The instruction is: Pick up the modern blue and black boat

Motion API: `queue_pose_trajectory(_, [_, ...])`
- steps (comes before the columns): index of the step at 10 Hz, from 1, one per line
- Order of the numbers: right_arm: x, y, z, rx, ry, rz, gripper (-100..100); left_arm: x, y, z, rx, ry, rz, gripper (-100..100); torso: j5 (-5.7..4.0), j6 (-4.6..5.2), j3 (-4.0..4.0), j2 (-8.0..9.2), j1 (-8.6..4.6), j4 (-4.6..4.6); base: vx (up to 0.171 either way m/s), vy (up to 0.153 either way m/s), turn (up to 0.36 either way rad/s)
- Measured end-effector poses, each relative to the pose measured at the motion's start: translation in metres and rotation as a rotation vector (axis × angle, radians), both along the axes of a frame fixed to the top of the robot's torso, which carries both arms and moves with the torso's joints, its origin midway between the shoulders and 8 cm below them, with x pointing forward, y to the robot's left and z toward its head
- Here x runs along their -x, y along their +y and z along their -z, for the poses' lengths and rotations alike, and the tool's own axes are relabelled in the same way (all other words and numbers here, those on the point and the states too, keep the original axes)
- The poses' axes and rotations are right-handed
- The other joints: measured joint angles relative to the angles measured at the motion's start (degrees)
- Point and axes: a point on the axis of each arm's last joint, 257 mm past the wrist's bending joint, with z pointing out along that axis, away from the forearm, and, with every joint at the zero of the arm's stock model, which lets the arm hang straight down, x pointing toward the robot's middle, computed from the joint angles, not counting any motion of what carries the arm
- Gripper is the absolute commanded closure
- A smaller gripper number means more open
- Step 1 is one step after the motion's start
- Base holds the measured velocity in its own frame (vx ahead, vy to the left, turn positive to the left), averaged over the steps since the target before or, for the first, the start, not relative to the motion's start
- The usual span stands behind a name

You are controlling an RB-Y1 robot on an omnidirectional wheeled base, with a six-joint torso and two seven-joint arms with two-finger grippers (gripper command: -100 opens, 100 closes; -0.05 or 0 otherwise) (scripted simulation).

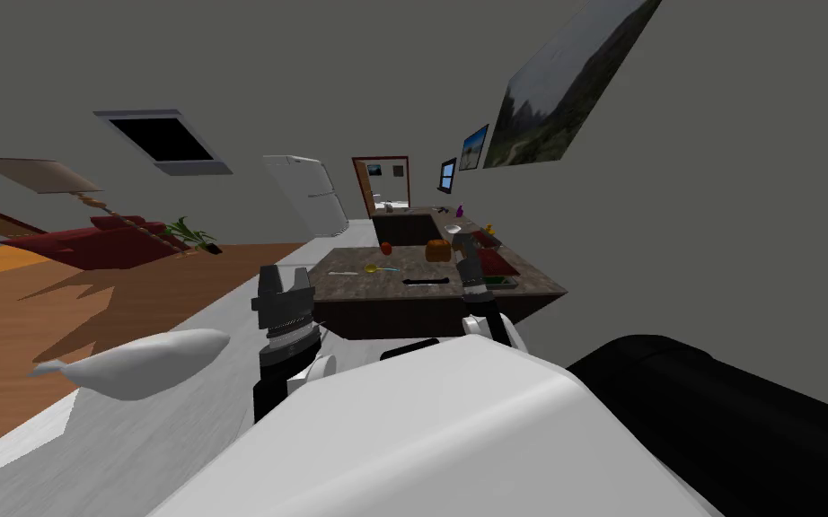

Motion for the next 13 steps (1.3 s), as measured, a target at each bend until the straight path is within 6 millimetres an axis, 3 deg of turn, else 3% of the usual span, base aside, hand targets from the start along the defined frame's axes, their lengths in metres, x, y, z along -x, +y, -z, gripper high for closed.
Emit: queue_pose_trajectory(13, [-0.02,0.04,0.028,0.318,0.035,-0.169,-100,0.0,0.0,0.0,0.0,0.0,0.0,0,0.1,-0.02,-0.01,-0.02,0.44,0.0,-0.003,0.104,0.119])
